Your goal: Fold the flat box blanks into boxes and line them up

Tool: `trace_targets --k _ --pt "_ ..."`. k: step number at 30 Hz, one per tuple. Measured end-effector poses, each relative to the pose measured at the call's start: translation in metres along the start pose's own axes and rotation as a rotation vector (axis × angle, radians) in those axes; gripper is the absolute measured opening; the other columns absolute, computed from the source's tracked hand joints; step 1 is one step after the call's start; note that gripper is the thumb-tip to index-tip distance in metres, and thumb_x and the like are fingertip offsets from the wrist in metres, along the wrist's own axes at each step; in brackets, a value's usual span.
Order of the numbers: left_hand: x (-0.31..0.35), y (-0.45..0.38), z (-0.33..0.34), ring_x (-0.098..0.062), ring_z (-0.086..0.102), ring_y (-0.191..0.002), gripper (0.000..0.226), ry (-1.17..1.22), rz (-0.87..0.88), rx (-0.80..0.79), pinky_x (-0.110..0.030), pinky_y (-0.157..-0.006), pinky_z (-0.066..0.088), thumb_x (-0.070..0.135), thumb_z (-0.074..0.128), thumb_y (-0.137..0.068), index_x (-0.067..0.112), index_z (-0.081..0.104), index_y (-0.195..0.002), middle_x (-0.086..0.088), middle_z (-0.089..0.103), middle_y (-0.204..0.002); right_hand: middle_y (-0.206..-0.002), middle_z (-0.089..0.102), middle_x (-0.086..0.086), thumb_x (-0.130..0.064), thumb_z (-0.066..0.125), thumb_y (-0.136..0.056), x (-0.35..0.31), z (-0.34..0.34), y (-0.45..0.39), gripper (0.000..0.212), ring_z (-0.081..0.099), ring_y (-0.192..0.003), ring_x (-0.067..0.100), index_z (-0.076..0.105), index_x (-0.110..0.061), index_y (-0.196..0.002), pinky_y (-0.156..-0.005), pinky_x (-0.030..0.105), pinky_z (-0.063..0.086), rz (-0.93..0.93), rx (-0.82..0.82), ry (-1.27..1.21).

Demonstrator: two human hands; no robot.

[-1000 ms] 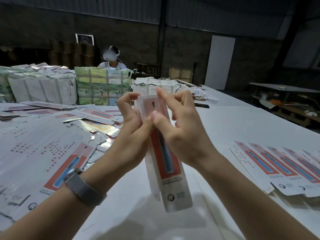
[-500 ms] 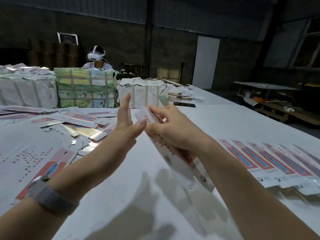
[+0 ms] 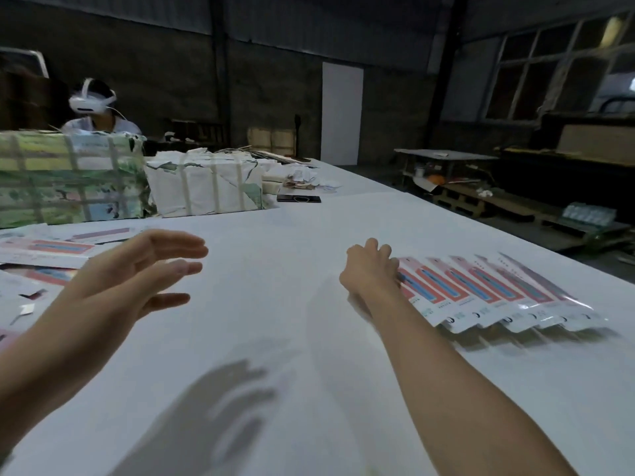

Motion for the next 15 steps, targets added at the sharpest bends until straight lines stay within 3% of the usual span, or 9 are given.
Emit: trace_targets --k 3,5,8,11,13,15 --pt "-0.002 0.002 0.004 -0.015 0.071 -0.108 0.042 0.004 -0.029 -0.011 -0.046 -0.083 0.055 0.053 0.071 -0.069 0.032 0.075 -0.105 0.001 0.074 -0.114 -0.132 0.043 0.01 -0.013 0.052 -0.091 -0.014 -0.007 0.006 0.036 0.04 -0.119 0.031 0.055 -0.02 -0.126 -0.097 0.042 0.038 -0.059 0.035 -0.039" --pt "0.0 0.003 0.005 -0.013 0.071 -0.103 0.037 -0.017 -0.064 -0.001 -0.044 -0.08 0.053 0.049 0.065 -0.067 0.033 0.076 -0.099 0.002 0.076 -0.108 -0.132 0.048 0.005 -0.014 0.054 -0.09 -0.04 -0.018 0.014 0.042 0.044 -0.12 0.029 0.055 -0.023 -0.13 -0.091 0.038 0.04 -0.154 0.044 -0.171" --pt "0.001 0.004 0.003 -0.006 0.069 -0.096 0.021 -0.196 -0.112 0.024 -0.037 -0.081 0.052 0.037 0.063 -0.073 0.038 0.074 -0.091 0.009 0.075 -0.101 -0.104 0.059 -0.005 -0.025 0.059 -0.086 -0.094 -0.044 0.042 0.029 0.056 -0.108 0.024 0.065 -0.031 -0.114 -0.079 0.032 0.043 -0.335 0.036 -0.434" --pt "-0.013 0.003 -0.01 -0.012 0.061 -0.108 0.019 -0.641 -0.177 0.007 -0.038 -0.093 0.048 0.023 0.062 -0.089 0.038 0.063 -0.099 0.006 0.067 -0.115 -0.072 0.056 -0.013 -0.031 0.06 -0.083 -0.151 -0.067 0.094 0.007 0.057 -0.087 0.019 0.062 -0.037 -0.084 -0.075 0.034 0.049 -0.592 0.041 -0.606" --pt "-0.033 0.005 -0.028 -0.024 0.051 -0.125 0.034 -1.115 -0.324 -0.1 -0.041 -0.099 0.045 0.027 0.06 -0.093 0.035 0.053 -0.126 0.0 0.055 -0.135 -0.063 0.055 -0.012 -0.031 0.06 -0.083 -0.178 -0.071 0.13 0.008 0.055 -0.076 0.015 0.06 -0.037 -0.079 -0.072 0.034 0.049 -0.74 0.036 -0.638" --pt "-0.049 0.016 -0.062 -0.03 0.045 -0.128 0.048 -1.436 -0.544 -0.171 -0.047 -0.098 0.042 0.038 0.056 -0.093 0.036 0.042 -0.14 -0.001 0.048 -0.139 -0.06 0.053 -0.012 -0.029 0.06 -0.085 -0.194 -0.066 0.155 0.009 0.054 -0.072 0.015 0.061 -0.037 -0.082 -0.073 0.034 0.05 -0.833 -0.007 -0.624"
Point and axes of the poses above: each hand's wrist, its own y-axis away from the middle knuckle, its own z-axis out of the palm, x = y × z, the point moved 8 cm from there along -y, towards the middle knuckle
